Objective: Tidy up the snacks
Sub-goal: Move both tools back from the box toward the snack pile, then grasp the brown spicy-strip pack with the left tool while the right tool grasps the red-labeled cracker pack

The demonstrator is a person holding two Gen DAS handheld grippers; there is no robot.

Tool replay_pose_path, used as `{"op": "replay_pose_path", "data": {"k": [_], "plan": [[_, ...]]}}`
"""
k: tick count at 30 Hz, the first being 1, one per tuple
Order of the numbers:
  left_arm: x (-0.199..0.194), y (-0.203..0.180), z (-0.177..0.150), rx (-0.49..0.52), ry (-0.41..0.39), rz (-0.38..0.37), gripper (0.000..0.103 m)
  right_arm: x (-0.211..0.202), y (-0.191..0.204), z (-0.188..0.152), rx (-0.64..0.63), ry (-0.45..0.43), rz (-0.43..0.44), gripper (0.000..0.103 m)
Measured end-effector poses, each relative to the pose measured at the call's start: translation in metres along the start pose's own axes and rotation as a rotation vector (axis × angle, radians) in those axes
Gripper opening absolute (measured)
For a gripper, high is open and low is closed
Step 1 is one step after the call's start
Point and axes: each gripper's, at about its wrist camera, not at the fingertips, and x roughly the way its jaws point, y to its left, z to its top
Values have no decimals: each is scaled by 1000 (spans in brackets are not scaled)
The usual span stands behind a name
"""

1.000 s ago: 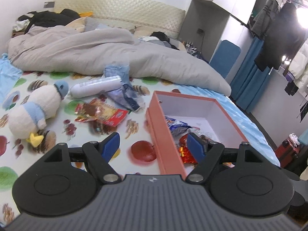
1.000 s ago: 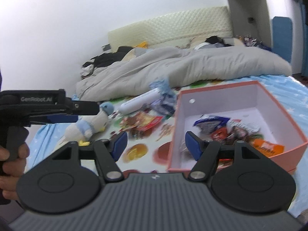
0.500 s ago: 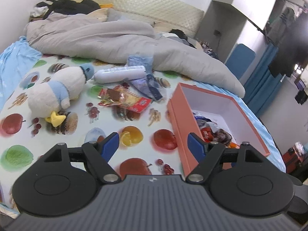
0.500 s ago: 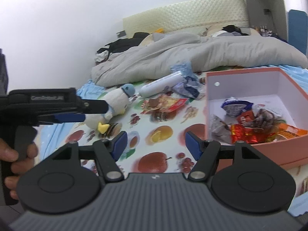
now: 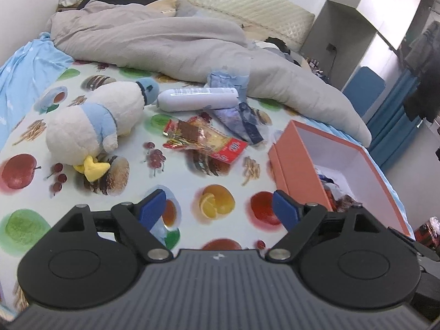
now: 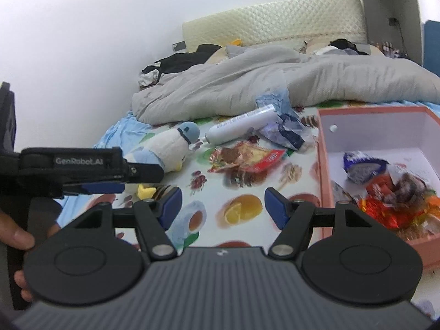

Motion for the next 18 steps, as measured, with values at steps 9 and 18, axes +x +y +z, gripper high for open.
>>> {"op": "replay_pose_path", "data": {"k": [9, 18], "plan": [[63, 25, 42, 53, 7, 32, 87, 54, 8, 5, -11, 14, -2, 69], [156, 38, 81, 65, 116, -24, 87, 123, 3, 2, -30, 38, -65, 68]]}}
